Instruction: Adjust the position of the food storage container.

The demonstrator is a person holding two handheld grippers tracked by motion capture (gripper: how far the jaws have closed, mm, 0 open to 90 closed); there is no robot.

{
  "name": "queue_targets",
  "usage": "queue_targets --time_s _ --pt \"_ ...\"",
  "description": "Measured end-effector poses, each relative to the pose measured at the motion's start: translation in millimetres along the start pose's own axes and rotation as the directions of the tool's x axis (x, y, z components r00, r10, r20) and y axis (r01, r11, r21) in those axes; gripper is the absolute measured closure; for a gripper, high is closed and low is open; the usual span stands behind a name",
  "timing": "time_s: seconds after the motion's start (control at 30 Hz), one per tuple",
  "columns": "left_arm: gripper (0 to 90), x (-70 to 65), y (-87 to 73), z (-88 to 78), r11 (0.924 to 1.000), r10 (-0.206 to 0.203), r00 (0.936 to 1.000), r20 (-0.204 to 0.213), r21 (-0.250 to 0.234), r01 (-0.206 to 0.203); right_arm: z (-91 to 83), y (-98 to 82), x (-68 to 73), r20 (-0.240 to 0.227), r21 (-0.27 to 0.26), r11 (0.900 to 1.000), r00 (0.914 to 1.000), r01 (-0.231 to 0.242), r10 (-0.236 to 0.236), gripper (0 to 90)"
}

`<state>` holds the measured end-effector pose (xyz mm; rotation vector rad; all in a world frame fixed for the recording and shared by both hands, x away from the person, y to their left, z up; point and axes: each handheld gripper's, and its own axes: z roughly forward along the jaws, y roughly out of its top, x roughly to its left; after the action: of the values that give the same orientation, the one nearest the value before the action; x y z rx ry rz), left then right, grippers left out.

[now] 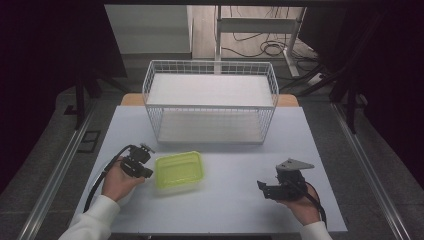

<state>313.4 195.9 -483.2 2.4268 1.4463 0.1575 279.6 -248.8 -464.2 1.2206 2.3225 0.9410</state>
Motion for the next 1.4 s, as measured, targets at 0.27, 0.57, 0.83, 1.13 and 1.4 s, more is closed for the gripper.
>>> queue_targets --time_s 0.27,0.57,0.83,1.13,1.4 --pt "89.2 -4.7 10.0 5.5 1.0000 0.006 0.9998 0.020 0.002 -0.006 1.8 0.0 0.6 0.000 0.008 1.000 1.0000 0.006 -0.006 18.4" --pt "89.3 -18.3 28.3 13.0 0.9998 0.013 0.9993 0.035 -0.018 -0.012 2.2 0.1 1.1 -0.002 0.012 1.000 1.0000 0.008 -0.008 18.3" --pt "89.4 -35.5 44.8 19.0 0.9985 0.031 0.9983 0.050 -0.046 -0.029 2.3 -0.5 0.0 0.001 0.017 1.000 1.0000 0.006 -0.006 18.3" --pt "89.7 -48.4 56.0 25.0 0.9961 0.025 0.9974 0.068 -0.086 -0.019 2.7 -1.0 0.6 0.005 0.026 1.000 1.0000 0.006 -0.006 18.2" --pt "89.3 -45.4 53.4 25.5 0.9932 -0.005 0.9882 0.153 -0.114 0.022 2.3 -1.5 0.8 0.016 0.019 1.000 0.9998 0.006 -0.007 18.1"
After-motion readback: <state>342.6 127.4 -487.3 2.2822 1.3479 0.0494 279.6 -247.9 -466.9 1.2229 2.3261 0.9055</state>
